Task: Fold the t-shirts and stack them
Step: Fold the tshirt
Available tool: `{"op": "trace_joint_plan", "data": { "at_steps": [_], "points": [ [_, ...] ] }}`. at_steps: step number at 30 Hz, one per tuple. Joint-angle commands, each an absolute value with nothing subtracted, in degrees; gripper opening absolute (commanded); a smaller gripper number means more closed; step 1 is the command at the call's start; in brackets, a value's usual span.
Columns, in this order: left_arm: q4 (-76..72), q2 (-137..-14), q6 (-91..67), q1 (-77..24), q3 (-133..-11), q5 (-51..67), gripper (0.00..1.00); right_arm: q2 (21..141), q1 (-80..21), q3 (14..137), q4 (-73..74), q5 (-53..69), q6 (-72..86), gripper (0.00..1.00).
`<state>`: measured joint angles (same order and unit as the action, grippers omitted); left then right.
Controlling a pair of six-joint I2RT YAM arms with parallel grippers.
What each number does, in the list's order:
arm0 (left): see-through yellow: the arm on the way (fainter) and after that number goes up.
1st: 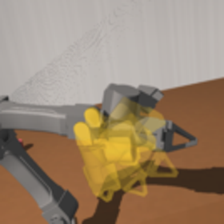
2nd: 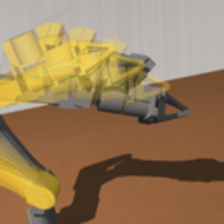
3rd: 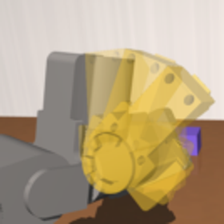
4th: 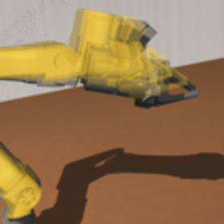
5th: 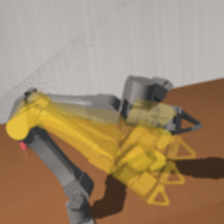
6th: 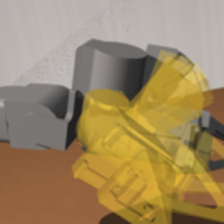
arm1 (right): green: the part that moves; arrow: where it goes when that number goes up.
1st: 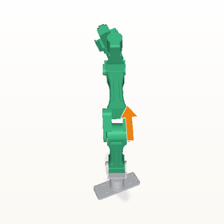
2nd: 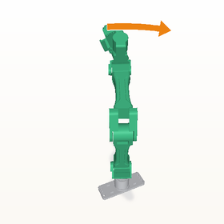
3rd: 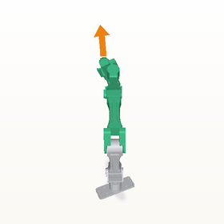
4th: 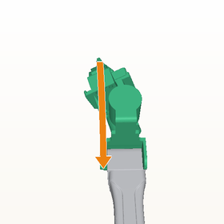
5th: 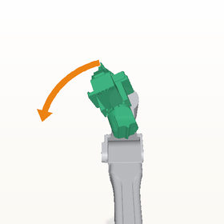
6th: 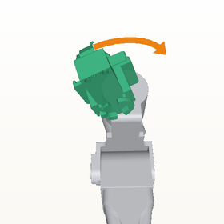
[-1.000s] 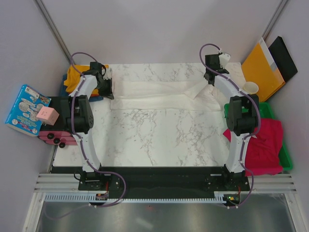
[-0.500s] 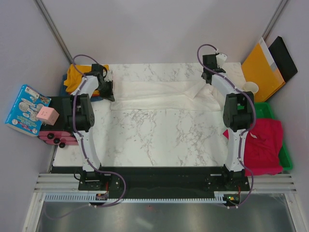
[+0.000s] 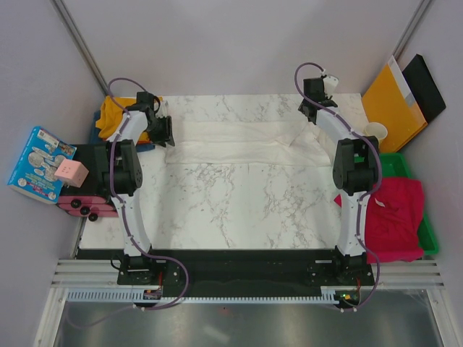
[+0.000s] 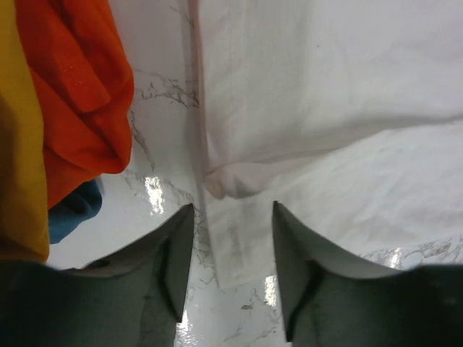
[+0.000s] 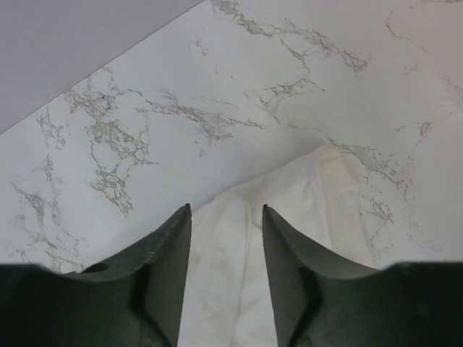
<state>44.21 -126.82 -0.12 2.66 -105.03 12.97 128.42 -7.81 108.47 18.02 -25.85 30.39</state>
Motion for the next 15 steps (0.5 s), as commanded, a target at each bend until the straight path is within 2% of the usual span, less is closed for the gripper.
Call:
{"op": "trace_joint_plan", "data": {
  "at_steps": [1,2,3,6,8,9,10,11,13,14,15],
  "points": [
    [39.7,-120.2,-2.5,2.7,-105.2,12.6,0.64,123.7,-8.5,108.3,14.4,-24.9,29.4,0.59],
    [39.4,-119.7,-2.6,2.7,-105.4,12.7,0.67,121.8,-8.7,107.2,14.3,-24.7,29.4,0.66],
    [39.5,-119.1,-3.0,2.7,-105.7,13.0,0.68,120.9,-8.9,106.5,14.5,-24.5,29.5,0.68],
    [39.5,-117.1,-2.9,2.5,-105.5,15.5,0.67,116.4,-10.1,102.2,15.6,-22.9,30.3,0.67],
    [39.6,-115.8,-2.9,2.4,-103.7,18.5,0.63,112.6,-11.2,95.5,14.9,-21.6,31.0,0.24],
    [39.8,-115.8,-2.8,1.9,-102.5,20.3,0.57,111.6,-12.8,93.4,15.0,-21.7,31.7,0.02],
    [40.2,-116.4,-2.6,1.5,-102.0,21.3,0.51,110.8,-13.6,91.4,15.0,-21.7,31.6,0.0],
    [40.6,-116.8,-2.2,1.1,-101.5,23.4,0.34,109.8,-14.4,87.7,15.0,-22.1,31.5,0.0],
    [41.3,-117.9,-1.0,-1.3,-100.3,23.0,0.22,109.0,-16.8,84.2,14.6,-22.9,31.2,0.0],
    [41.7,-119.3,-0.5,-2.0,-100.2,22.8,0.1,107.9,-17.5,81.2,14.3,-22.9,31.4,0.0],
    [42.4,-119.8,-0.2,-3.1,-99.9,23.0,0.1,107.4,-18.4,79.7,13.2,-21.8,31.6,0.0]
  ]
}}
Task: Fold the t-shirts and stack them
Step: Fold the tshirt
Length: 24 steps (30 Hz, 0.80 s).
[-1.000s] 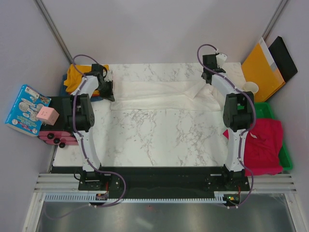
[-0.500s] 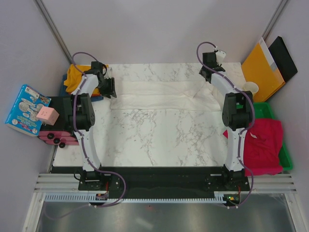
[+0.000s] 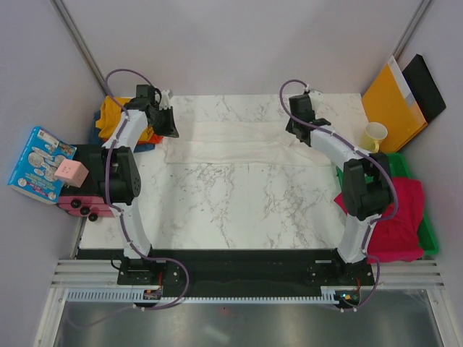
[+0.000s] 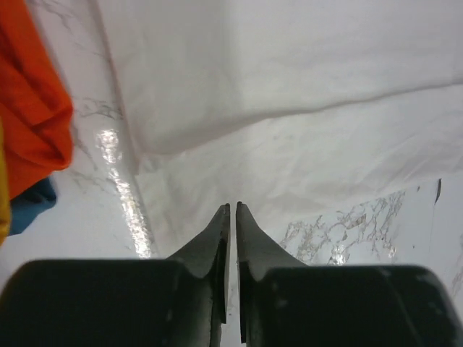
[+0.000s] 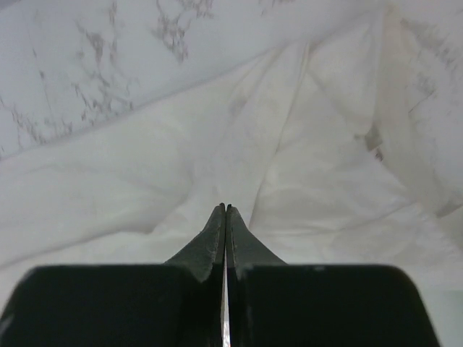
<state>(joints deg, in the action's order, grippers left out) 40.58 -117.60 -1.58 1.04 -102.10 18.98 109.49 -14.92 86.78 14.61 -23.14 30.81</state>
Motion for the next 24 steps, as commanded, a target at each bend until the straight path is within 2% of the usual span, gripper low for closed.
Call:
{"op": "trace_joint_plan", "data": {
  "at_steps": [1,11,24],
  "points": [
    [42.5,-120.2,-0.2,-3.5,-99.3,23.2,0.09,107.1,-18.8,77.7,13.1,-21.9,32.0,0.0],
    [43.6,-125.8,-0.7,-6.0,-99.3,22.2,0.13,106.3,-20.1,71.5,11.1,-21.7,35.4,0.0],
    [44.6,-127.6,-0.4,-6.2,-98.7,20.7,0.15,117.8,-20.0,83.5,13.4,-23.6,34.4,0.0]
  ]
}}
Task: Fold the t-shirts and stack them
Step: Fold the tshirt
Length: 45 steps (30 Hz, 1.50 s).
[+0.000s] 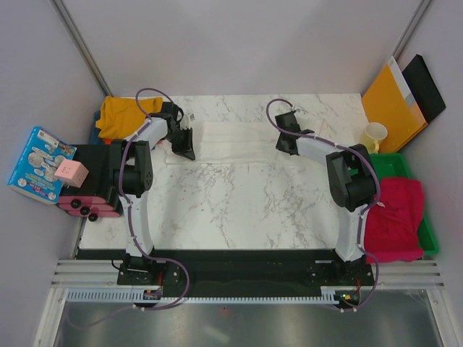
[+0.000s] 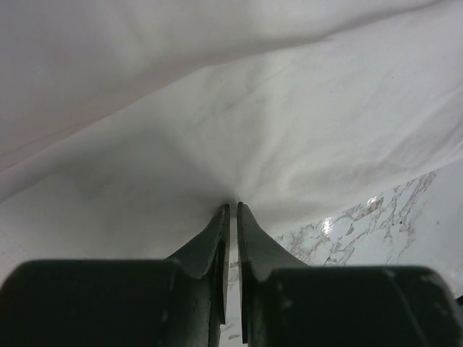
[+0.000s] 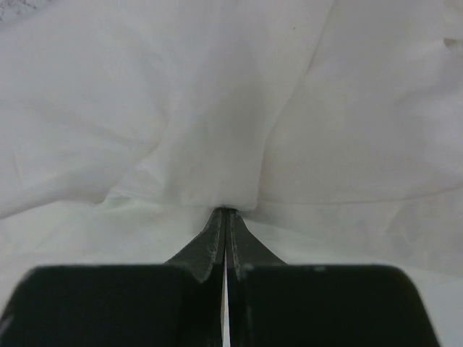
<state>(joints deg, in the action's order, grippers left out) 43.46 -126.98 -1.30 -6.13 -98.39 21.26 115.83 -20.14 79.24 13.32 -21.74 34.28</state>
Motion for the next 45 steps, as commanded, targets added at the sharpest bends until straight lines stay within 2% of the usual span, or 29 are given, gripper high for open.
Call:
{"op": "trace_joint_plan", "data": {
  "at_steps": [1,14,24,26,27,29,30,32,33,34,36,38,41,44,45],
  "points": [
    [44.6,-127.6,-0.2,-6.2,-98.5,20.5,0.15,118.1,-20.0,83.9,13.4,-23.8,34.4,0.0],
    [44.6,-127.5,-0.1,-6.2,-97.5,19.7,0.15,124.5,-19.7,98.5,17.4,-25.5,32.4,0.0],
    [44.8,-127.6,1.8,-6.2,-97.2,18.8,0.14,137.8,-17.4,115.3,22.8,-24.2,31.6,0.02],
    [44.7,-127.2,1.6,-6.2,-97.1,18.8,0.14,135.4,-17.5,114.3,21.7,-24.3,31.4,0.13],
    [44.2,-126.2,1.4,-6.2,-96.9,19.0,0.15,133.1,-17.9,111.8,16.7,-24.3,31.1,0.32],
    [43.3,-124.8,0.9,-6.1,-96.3,20.1,0.19,125.2,-19.1,103.9,11.5,-23.4,30.1,0.49],
    [42.9,-123.3,0.9,-6.1,-96.2,20.6,0.21,123.1,-19.6,102.3,9.8,-23.2,29.6,0.61],
    [42.2,-122.3,0.7,-6.2,-96.9,21.8,0.27,118.1,-21.3,100.1,10.3,-22.9,29.1,0.66],
    [42.2,-121.8,0.6,-6.1,-98.2,22.1,0.29,116.6,-22.1,99.2,10.8,-22.9,28.9,0.74],
    [42.2,-121.2,0.4,-6.1,-98.9,22.5,0.31,113.8,-23.0,97.1,11.0,-23.3,28.7,0.78],
    [42.2,-121.1,0.5,-6.1,-101.9,23.4,0.35,111.6,-25.6,94.8,12.5,-22.8,29.7,0.82],
    [42.3,-122.3,0.5,-6.1,-105.6,22.9,0.36,109.1,-28.1,90.2,13.6,-22.4,31.1,0.82],
    [43.8,-126.5,0.5,-6.1,-112.2,20.4,0.35,106.4,-30.4,82.1,13.6,-24.2,34.2,0.77],
    [48.8,-133.6,0.5,-6.1,-121.6,19.3,0.29,105.6,-30.3,75.3,13.5,-26.0,38.3,0.56],
    [49.4,-135.1,0.4,-6.1,-123.4,19.1,0.28,105.5,-30.2,73.3,13.5,-27.3,39.0,0.45]
  ]
}}
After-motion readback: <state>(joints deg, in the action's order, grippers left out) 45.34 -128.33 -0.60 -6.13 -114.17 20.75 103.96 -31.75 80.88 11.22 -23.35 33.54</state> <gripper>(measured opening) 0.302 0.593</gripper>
